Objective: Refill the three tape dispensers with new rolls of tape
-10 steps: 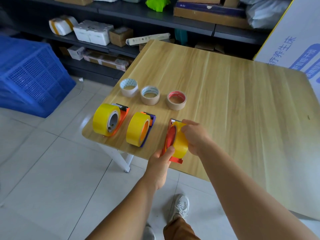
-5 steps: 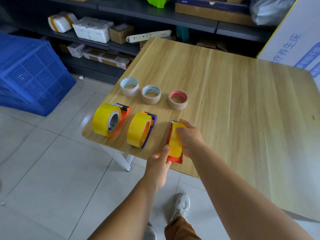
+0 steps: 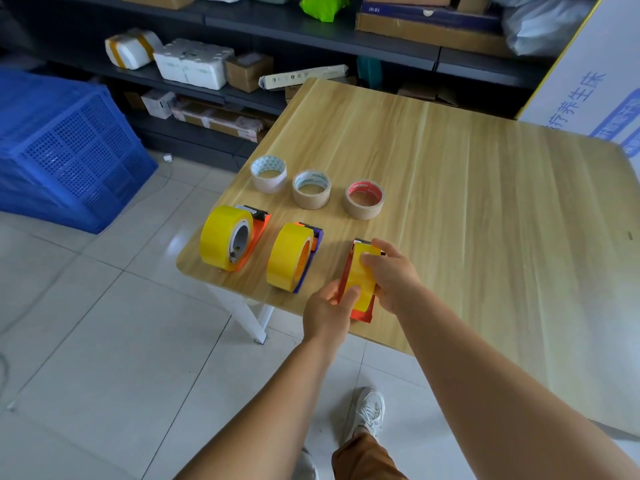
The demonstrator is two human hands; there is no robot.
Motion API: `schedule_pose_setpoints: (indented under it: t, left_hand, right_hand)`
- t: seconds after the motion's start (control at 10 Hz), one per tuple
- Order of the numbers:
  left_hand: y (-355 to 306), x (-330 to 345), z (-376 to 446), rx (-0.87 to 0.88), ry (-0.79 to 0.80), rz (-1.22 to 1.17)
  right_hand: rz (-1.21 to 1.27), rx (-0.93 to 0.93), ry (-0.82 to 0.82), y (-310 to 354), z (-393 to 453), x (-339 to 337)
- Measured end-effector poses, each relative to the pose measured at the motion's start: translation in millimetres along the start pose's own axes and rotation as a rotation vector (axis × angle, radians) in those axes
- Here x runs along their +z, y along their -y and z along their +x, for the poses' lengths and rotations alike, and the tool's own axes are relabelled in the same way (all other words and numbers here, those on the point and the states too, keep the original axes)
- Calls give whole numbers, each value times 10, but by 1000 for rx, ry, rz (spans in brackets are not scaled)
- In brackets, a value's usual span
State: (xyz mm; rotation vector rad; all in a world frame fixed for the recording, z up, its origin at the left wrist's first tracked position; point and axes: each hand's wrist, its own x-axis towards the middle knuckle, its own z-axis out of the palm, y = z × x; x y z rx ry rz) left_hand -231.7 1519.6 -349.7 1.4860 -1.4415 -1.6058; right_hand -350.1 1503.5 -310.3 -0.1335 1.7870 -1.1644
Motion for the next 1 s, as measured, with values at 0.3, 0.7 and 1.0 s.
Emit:
schedule_pose_setpoints:
  t: [0.3,0.7,1.0]
  left_hand:
    - [-122,-31,134,170,-15,475]
    - [-360,-80,48,179,29,751]
    - [-979,27,-128,526,54,1043]
  right_hand:
    - [-89,-108,-84,-53,-34,-38]
    - [-392,-191,-81,22,-115,-51]
    - [-1003,-583,-190,392,-433,-570]
